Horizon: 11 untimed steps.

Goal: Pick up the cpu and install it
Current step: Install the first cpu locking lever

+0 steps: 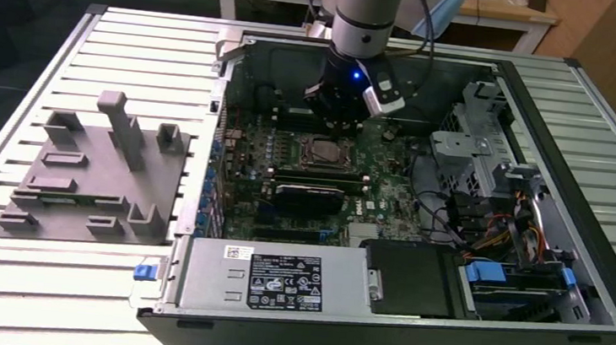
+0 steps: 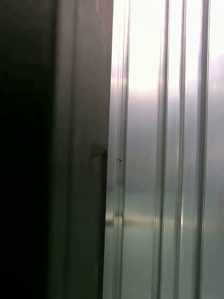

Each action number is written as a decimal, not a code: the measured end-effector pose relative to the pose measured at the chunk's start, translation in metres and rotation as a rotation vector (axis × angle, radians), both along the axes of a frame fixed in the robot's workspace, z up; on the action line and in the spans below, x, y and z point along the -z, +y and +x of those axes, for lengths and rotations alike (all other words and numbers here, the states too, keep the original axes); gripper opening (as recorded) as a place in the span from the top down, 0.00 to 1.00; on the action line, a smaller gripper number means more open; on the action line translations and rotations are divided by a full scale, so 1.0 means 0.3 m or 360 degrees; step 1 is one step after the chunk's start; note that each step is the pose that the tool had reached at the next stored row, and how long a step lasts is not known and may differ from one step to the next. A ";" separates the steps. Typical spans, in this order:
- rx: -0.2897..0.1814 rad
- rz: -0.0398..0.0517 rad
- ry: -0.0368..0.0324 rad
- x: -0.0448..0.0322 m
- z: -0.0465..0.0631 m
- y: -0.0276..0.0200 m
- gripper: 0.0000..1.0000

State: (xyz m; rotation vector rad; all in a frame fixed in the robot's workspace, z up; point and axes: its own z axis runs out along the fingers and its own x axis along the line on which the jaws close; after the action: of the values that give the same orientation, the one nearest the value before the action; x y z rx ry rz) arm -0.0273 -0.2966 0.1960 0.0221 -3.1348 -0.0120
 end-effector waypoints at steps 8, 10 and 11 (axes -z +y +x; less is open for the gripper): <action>0.0000 0.0049 0.0001 -0.004 0.000 0.001 0.89; 0.0000 0.0047 0.0002 -0.014 0.000 0.000 0.89; 0.0000 0.0047 0.0002 -0.018 0.000 0.000 0.89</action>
State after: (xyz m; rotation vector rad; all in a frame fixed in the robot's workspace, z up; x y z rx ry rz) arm -0.0272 -0.2965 0.2013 0.0222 -3.1330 -0.0582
